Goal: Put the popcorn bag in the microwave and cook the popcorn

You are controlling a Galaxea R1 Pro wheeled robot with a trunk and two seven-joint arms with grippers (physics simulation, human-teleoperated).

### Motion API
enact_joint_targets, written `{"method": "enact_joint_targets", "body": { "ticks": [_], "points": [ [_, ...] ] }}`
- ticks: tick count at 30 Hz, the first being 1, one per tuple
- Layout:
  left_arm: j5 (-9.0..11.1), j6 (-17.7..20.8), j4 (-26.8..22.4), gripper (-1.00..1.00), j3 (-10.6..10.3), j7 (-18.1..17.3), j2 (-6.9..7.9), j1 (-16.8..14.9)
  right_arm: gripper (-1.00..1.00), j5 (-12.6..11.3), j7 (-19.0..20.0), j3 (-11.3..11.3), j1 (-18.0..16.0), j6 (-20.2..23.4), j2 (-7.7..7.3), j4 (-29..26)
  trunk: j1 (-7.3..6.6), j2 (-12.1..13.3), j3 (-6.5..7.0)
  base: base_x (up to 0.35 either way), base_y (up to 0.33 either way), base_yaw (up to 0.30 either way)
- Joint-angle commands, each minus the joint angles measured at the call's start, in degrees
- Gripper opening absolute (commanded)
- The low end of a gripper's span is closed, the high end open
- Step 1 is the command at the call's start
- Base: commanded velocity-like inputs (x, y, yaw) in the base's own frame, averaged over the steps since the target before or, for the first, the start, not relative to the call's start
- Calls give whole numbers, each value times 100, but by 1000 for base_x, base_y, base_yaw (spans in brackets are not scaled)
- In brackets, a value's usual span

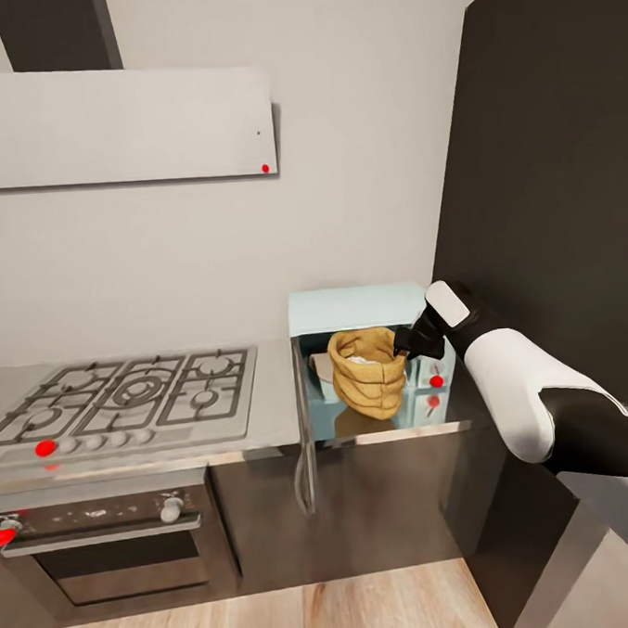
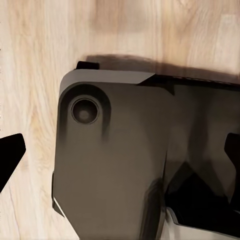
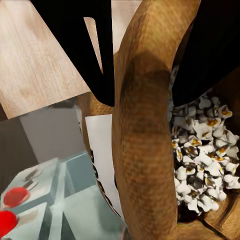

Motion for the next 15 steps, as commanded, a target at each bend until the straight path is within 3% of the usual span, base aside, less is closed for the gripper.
{"method": "enact_joint_targets", "body": {
  "ticks": [1,11,15],
  "points": [
    [1,-19,5,100,39,-8,0,-3,-100,-26,-51,-43,-4,12,6,-7,4,-5,-8,318,0,0],
    [-1,-20,4,100,31,-8,-6,8,-100,-26,-51,-43,-4,12,6,-7,4,-5,-8,65,0,0],
    [-1,-13,8,100,31,-8,-6,-4,-100,-26,-51,-43,-4,12,6,-7,4,-5,-8,209,0,0]
  ]
}}
